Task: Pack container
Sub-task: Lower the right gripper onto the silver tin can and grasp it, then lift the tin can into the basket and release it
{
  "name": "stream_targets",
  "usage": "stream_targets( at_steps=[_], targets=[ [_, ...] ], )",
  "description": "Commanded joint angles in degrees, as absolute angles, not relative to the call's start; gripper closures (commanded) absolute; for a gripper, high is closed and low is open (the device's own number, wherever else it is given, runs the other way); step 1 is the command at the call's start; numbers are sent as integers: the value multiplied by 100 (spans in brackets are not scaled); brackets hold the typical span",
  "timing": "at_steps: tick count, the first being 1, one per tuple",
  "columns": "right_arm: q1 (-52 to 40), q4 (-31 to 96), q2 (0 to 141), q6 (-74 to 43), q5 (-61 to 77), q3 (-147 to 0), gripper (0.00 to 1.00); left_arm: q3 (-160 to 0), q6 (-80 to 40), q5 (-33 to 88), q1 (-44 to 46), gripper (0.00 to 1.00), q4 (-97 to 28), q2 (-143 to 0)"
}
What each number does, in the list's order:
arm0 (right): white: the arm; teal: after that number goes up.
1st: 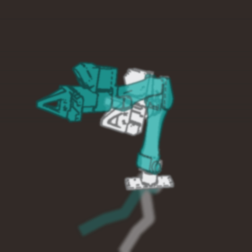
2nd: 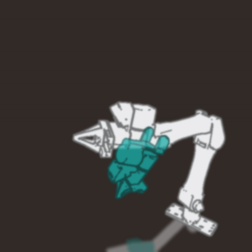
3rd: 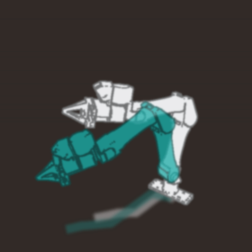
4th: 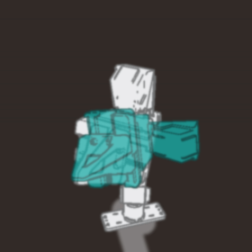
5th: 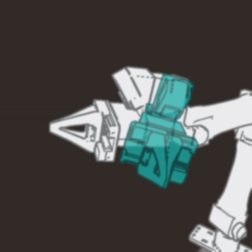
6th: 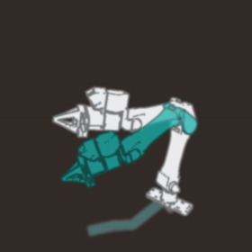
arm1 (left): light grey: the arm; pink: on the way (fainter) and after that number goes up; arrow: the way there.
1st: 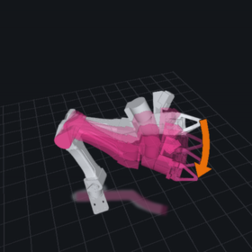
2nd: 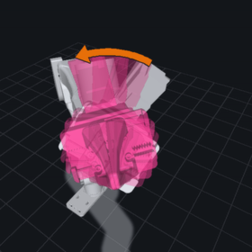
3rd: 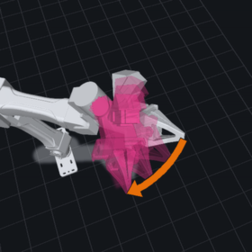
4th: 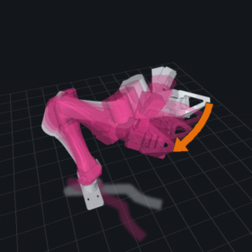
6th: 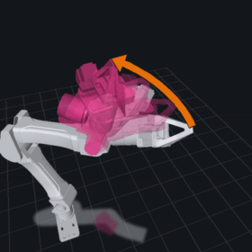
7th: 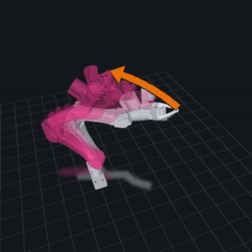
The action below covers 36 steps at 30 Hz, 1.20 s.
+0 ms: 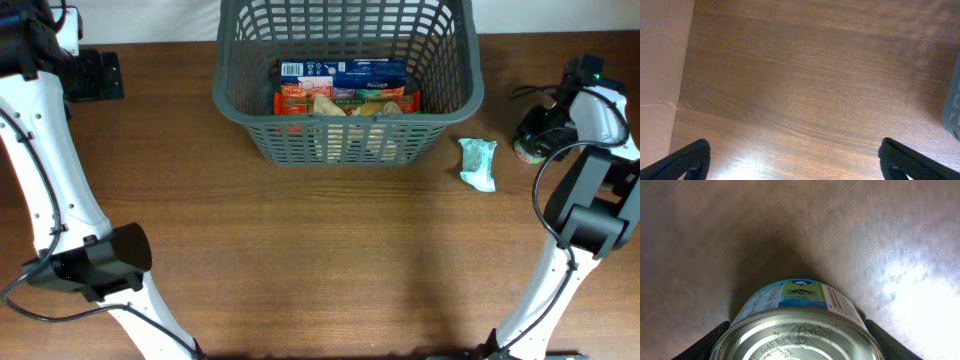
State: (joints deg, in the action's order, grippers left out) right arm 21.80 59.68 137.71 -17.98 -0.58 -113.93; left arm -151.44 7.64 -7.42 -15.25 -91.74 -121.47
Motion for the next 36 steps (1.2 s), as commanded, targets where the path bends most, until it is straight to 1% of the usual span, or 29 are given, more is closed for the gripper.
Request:
stream_targets(
  at_steps=[1, 4, 7, 13, 15, 19, 22, 26, 31, 36],
  targets=[
    [2150, 6259, 13869, -1820, -12, -11592, 65, -15150, 690, -685, -1555, 1, -9183, -12182],
    [2150, 6643, 13681, -1715, 145, -12011, 65, -15150, 690, -685, -1555, 1, -9183, -12182],
    [2150, 7212, 13430, -1717, 364, -12728, 66, -15150, 690, -685, -1555, 1, -9181, -12182],
    [2045, 8558, 12866, -1717, 773, -14768, 69, -15150, 690, -685, -1555, 1, -9183, -12182],
    [1927, 8960, 12645, -1719, 913, -15506, 72, -15150, 690, -685, -1555, 1, -9183, -12182],
    [1470, 9480, 12195, -1715, 1063, -16724, 73, -15150, 690, -685, -1555, 1, -9183, -12182],
    [836, 9651, 11834, -1621, 1050, -17380, 74, -15150, 690, -685, -1555, 1, -9183, -12182],
    [-237, 9570, 11559, -1120, 880, -17762, 75, -15150, 690, -685, -1555, 1, -9183, -12182],
    [-1365, 9354, 11692, -646, 687, -17631, 75, -15150, 690, -685, -1555, 1, -9183, -12182],
    [-1911, 8910, 12103, -78, 681, -17205, 75, -15150, 690, -685, -1555, 1, -9183, -12182]
  ],
)
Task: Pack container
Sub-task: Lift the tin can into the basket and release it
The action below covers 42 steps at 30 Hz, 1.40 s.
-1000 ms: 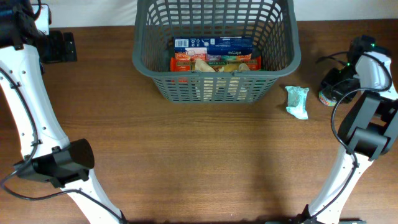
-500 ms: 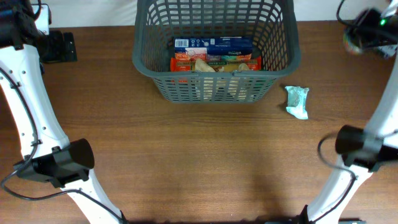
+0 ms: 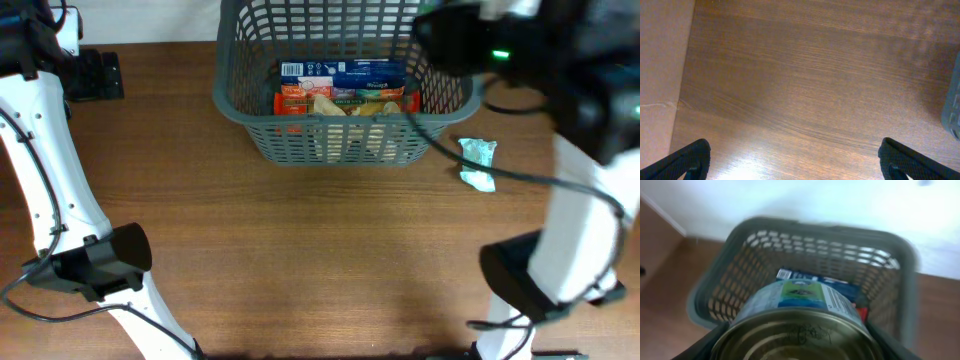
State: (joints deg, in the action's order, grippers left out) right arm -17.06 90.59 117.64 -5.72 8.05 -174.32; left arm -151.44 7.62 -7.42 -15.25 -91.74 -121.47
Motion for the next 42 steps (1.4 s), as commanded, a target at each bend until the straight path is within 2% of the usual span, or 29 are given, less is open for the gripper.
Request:
stream_targets(
  at_steps=[1, 14, 28, 30, 37, 42],
  targets=[
    [-1946, 8829, 12193, -80, 681, -17109, 75, -15150, 690, -685, -1555, 1, -9183, -12182],
    [-1949, 8392, 13166, -86, 401, -15587, 75, -15150, 690, -685, -1555, 1, -9183, -12182],
    [-1953, 7854, 13260, -84, 473, -13526, 75, -15150, 690, -685, -1555, 1, -9183, -12182],
    [-1953, 7745, 13260, -84, 471, -13334, 70, -15150, 690, -685, -1555, 1, -9183, -12182],
    [-1938, 7555, 13246, -80, 449, -13362, 30, -15150, 690, -685, -1555, 1, -9183, -12182],
    [-1911, 7789, 13058, 161, 473, -14108, 25, -15150, 690, -685, -1555, 1, -9183, -12182]
  ],
)
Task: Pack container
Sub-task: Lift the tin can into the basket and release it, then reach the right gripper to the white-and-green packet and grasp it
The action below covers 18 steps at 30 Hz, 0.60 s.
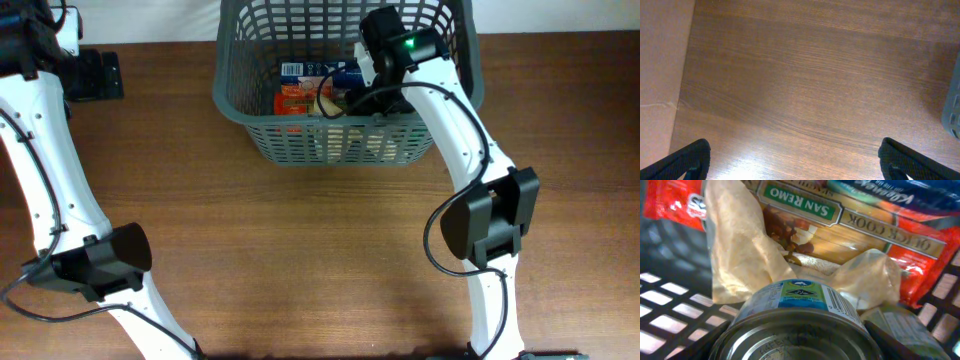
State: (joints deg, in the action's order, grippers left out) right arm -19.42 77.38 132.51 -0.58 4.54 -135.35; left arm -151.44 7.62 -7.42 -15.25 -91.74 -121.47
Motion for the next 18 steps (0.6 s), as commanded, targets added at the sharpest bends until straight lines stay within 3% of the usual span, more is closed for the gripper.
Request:
stream_targets(
  at_steps=[1, 2, 4, 9, 12, 18],
  targets=[
    [-1911, 7861, 12995, 172, 434, -14341, 24, -15150, 690, -683, -1555, 1, -9183, -12182],
    [-1911, 7931, 12934, 172, 401, -14597, 20, -15150, 690, -685, -1555, 1, -9183, -12182],
    [-1911, 8084, 12770, 172, 401, -15288, 1, -15150, 690, -685, -1555, 1, -9183, -12182],
    [-1898, 8366, 12512, 169, 375, -16488, 1, -15150, 690, -685, -1555, 1, -9183, -12182],
    [-1789, 8597, 12289, 128, -340, -16899, 1, -15150, 690, -685, -1555, 1, -9183, -12182],
    [-449, 8689, 11509, -336, -834, -16969, 1, -15150, 690, -685, -1555, 1, -9183, -12182]
  ],
)
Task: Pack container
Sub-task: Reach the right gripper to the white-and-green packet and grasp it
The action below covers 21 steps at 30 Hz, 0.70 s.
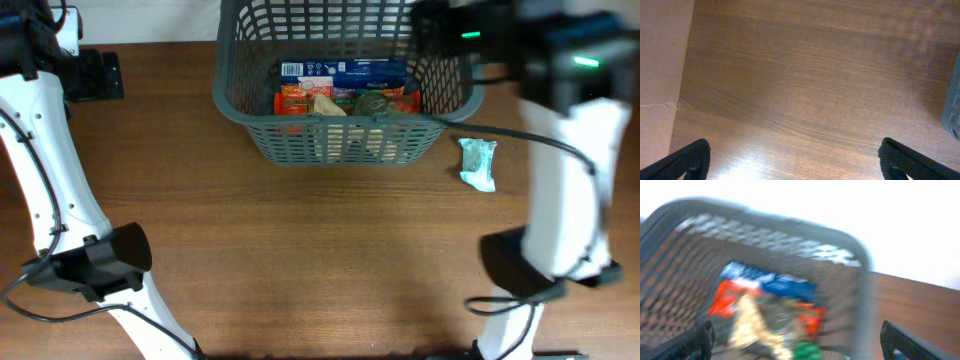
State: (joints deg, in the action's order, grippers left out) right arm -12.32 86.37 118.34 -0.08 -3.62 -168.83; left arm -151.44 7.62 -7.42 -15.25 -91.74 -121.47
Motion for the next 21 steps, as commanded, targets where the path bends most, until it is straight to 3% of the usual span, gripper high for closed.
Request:
stream_targets(
  at_steps=[1, 6, 10, 21],
  targets=[
    [-27, 8731, 11443, -497, -744, -16969, 1, -15150, 690, -685, -1555, 1, -9183, -12182],
    [1791, 8847, 11434, -998, 237, -16389, 1, -15150, 690, -685, -1555, 1, -9183, -12182],
    [2519, 8466, 11437, -998, 871, -14814, 1, -15150, 690, -685, -1555, 1, -9183, -12182],
    [1890, 6571, 11491, -928, 1417, -10394, 1, -15150, 690, -683, -1555, 1, -9183, -12182]
  ],
)
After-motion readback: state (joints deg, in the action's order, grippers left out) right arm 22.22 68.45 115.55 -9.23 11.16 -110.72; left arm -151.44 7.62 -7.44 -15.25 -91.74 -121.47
